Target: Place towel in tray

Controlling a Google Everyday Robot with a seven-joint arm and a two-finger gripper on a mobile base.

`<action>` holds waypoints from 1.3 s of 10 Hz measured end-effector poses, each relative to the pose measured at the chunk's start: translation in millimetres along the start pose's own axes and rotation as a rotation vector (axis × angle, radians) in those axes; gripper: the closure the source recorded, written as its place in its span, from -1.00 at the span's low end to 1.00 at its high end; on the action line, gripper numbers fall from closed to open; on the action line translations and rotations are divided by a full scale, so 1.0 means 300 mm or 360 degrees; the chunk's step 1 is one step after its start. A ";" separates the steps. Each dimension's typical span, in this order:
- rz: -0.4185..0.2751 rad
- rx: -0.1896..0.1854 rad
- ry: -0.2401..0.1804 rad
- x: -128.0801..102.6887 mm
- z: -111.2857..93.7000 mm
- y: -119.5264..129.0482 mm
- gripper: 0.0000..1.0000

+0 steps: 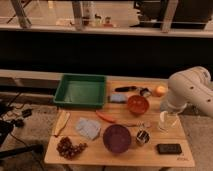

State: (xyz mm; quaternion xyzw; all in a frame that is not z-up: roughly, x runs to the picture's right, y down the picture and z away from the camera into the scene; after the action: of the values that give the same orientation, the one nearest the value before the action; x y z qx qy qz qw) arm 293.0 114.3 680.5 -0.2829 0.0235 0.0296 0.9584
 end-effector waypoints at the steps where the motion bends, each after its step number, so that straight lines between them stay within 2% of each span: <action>1: 0.0000 0.0003 0.0002 0.000 -0.004 -0.001 -0.60; 10: 0.0000 0.0003 0.0000 -0.001 -0.003 -0.001 -0.60; 12: -0.0020 0.0007 -0.0030 -0.022 -0.004 -0.001 -0.60; 13: -0.0046 0.0005 -0.0047 -0.057 -0.003 0.006 -0.60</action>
State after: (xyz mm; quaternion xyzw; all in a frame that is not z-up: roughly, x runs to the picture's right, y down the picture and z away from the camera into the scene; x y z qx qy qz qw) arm 275.8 114.6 679.6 -0.2813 0.0052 0.0198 0.9594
